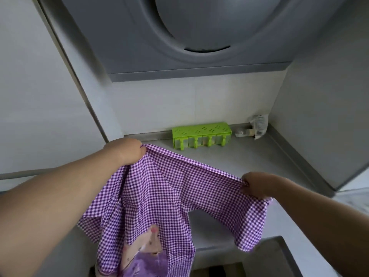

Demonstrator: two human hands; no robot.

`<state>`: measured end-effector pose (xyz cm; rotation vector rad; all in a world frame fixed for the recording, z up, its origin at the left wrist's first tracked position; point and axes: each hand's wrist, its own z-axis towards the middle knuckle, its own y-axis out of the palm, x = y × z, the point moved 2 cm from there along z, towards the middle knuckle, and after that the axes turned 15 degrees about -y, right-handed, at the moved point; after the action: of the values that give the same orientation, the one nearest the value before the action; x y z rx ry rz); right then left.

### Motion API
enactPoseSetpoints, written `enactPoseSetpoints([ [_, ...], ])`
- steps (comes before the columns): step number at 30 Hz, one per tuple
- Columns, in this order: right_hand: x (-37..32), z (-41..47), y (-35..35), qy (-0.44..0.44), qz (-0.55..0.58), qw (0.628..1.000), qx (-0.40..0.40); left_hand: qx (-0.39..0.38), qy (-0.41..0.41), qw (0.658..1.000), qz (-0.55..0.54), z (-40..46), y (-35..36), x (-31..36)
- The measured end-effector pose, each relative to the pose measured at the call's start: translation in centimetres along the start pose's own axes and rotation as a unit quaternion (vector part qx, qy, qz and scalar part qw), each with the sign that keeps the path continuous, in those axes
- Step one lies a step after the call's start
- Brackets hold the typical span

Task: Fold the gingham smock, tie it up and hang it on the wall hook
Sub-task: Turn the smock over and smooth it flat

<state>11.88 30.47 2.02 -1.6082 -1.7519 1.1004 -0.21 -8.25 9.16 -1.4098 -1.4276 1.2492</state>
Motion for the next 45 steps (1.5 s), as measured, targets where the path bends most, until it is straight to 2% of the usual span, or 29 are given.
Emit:
enactPoseSetpoints([
  [3, 5.7, 1.4, -1.1, 0.031, -0.006, 0.999, 0.009, -0.004, 0.017, 1.0, 0.022, 2.8, 0.5, 5.1],
  [6, 11.9, 2.8, -2.6, 0.077, -0.012, 0.997, -0.015, 0.005, 0.038, 0.999, 0.038, 5.3, 0.9, 10.4],
  [10, 18.0, 3.4, -4.4, 0.206, -0.039, 0.978, -0.021, -0.023, 0.054, 0.998, 0.016, 7.8, 2.5, 16.0],
  [11, 19.1, 3.6, -4.7, 0.233, -0.053, 0.971, -0.008, -0.028, 0.059, 0.998, 0.009, 8.6, 3.3, 17.6],
  [13, 20.0, 4.8, -4.9, 0.242, -0.13, 0.959, 0.075, -0.04, 0.062, 0.997, 0.0, 9.9, 4.7, 20.4],
  [14, 19.9, 5.7, -4.7, 0.221, -0.169, 0.952, 0.125, -0.054, 0.064, 0.997, -0.006, 10.7, 5.4, 21.9],
  [16, 18.2, 7.6, -2.9, 0.111, -0.169, 0.956, 0.213, -0.068, 0.074, 0.995, -0.011, 10.9, 6.2, 23.9],
  [18, 15.1, 9.7, 0.1, -0.044, -0.115, 0.968, 0.22, -0.073, 0.08, 0.994, -0.011, 11.0, 7.1, 25.4],
  [20, 11.9, 12.0, 2.8, -0.152, -0.062, 0.97, 0.18, -0.08, 0.085, 0.993, -0.014, 11.1, 8.1, 26.2],
  [22, 9.4, 14.2, 4.9, -0.197, 0.003, 0.968, 0.153, -0.084, 0.09, 0.992, -0.014, 11.4, 8.9, 26.2],
  [24, 8.2, 15.7, 6.4, -0.188, 0.036, 0.974, 0.124, -0.072, 0.102, 0.992, -0.023, 11.3, 9.2, 25.8],
  [27, 7.4, 18.1, 8.0, -0.16, 0.027, 0.984, 0.07, -0.09, 0.081, 0.991, -0.063, 12.0, 10.1, 23.2],
  [30, 7.8, 18.8, 8.3, -0.099, -0.01, 0.994, 0.036, -0.097, 0.055, 0.989, -0.094, 12.6, 11.0, 20.3],
  [36, 10.1, 19.5, 6.4, 0.074, -0.092, 0.993, 0.018, -0.101, 0.013, 0.995, -0.021, 14.8, 12.8, 13.9],
  [39, 10.1, 20.0, 4.9, 0.137, -0.086, 0.987, -0.01, -0.104, -0.013, 0.991, -0.082, 15.4, 13.3, 11.8],
  [41, 8.7, 20.8, 4.4, 0.08, -0.084, 0.992, 0.048, -0.12, -0.033, 0.981, -0.147, 15.6, 13.6, 11.2],
  [43, 6.1, 21.5, 4.3, -0.041, -0.037, 0.994, 0.093, -0.136, -0.049, 0.966, -0.216, 15.6, 13.6, 11.4],
  [45, 3.2, 22.1, 4.5, -0.087, 0.008, 0.993, 0.079, -0.139, -0.048, 0.939, -0.311, 15.5, 13.4, 11.6],
])
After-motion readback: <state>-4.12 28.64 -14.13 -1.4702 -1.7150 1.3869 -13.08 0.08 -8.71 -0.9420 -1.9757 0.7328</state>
